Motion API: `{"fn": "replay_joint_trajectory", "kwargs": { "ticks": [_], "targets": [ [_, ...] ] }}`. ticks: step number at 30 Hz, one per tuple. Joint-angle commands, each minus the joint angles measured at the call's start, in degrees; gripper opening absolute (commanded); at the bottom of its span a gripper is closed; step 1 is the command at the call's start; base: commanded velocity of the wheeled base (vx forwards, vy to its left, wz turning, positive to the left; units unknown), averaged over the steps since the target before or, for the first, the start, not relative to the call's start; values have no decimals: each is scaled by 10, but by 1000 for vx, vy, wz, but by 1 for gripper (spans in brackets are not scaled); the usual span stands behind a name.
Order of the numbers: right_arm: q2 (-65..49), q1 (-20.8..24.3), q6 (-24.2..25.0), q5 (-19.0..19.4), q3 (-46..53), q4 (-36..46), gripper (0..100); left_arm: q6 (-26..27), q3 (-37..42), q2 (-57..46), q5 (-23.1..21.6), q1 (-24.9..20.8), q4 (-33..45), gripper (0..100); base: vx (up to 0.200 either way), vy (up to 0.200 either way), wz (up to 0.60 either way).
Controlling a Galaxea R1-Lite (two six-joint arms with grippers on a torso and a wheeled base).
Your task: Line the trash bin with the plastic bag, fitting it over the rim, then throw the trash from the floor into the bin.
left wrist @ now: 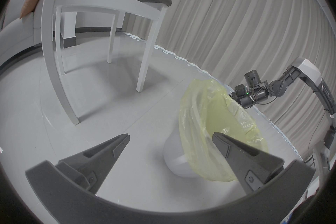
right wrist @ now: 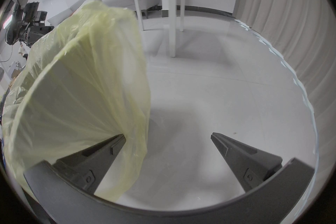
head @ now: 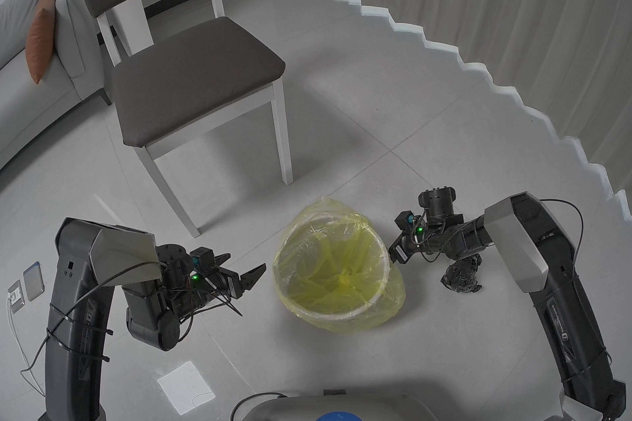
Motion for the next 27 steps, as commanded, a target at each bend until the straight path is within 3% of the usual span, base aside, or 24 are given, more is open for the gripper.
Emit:
{"fn": "replay_joint_trajectory", "kwargs": {
  "ticks": [1, 12, 27],
  "targets": [
    [27, 4, 8, 0, -23, 5, 100, 0, 0, 1, 0, -1, -7, 100, 0, 0, 0],
    [13, 1, 5, 0, -12, 5, 100, 0, 1, 1, 0, 0, -7, 100, 0, 0, 0],
    [-162, -61, -6, -1, 120, -1, 100, -1, 4, -9, 1, 0, -8, 100, 0, 0, 0]
  ]
}}
